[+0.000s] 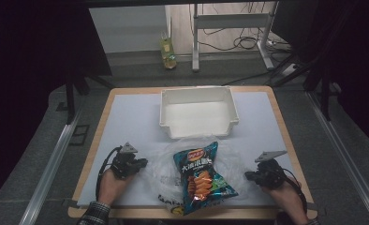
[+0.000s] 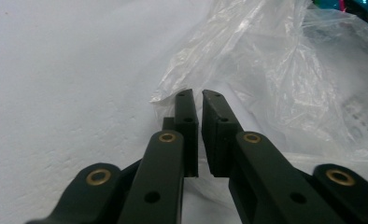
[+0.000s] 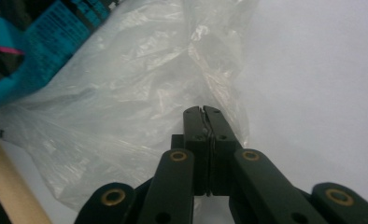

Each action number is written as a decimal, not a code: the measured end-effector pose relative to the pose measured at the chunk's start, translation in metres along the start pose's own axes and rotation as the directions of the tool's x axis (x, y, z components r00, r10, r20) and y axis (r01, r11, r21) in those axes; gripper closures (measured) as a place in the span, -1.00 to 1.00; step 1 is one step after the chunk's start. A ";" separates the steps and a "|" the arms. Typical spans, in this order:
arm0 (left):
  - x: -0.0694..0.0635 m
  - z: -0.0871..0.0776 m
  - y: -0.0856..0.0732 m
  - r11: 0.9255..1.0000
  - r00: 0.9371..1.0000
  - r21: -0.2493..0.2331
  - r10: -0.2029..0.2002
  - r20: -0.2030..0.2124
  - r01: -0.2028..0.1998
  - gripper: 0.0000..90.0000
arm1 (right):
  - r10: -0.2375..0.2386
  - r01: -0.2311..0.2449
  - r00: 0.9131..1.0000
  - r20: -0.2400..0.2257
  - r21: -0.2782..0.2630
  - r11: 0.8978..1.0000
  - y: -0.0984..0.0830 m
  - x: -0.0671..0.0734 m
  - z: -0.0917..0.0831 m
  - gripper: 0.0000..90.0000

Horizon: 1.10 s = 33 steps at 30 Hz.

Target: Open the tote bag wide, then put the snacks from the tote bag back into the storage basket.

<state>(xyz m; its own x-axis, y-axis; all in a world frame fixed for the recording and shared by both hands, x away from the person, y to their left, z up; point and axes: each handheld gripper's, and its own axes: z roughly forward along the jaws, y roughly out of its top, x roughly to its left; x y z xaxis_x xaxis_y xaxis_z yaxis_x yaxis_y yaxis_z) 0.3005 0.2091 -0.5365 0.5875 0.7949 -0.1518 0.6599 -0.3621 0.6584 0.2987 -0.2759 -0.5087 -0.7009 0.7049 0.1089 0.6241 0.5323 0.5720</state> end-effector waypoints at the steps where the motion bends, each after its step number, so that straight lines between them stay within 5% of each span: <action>1: -0.001 -0.001 0.000 1.000 1.000 -0.008 -0.003 0.003 0.003 0.81 | -0.007 0.007 1.000 -0.002 -0.004 1.000 0.000 0.001 -0.001 0.92; 14: -0.017 -0.017 -0.004 0.989 0.999 -0.142 0.037 0.016 -0.034 0.36 | -0.031 0.030 0.999 -0.020 -0.062 0.998 0.001 0.014 -0.015 0.48; 33: -0.047 -0.024 -0.007 0.969 0.993 -0.225 0.115 0.040 -0.103 -0.34 | -0.069 0.061 0.994 -0.080 -0.099 0.993 0.018 0.039 -0.039 -0.33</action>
<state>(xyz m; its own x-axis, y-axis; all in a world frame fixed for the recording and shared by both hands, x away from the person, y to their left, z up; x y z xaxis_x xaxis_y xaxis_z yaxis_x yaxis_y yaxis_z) 0.2570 0.1858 -0.5161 0.6781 0.7275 -0.1044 0.4734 -0.3236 0.8193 0.2689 -0.2573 -0.4626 -0.7678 0.6265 0.1341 0.5429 0.5252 0.6554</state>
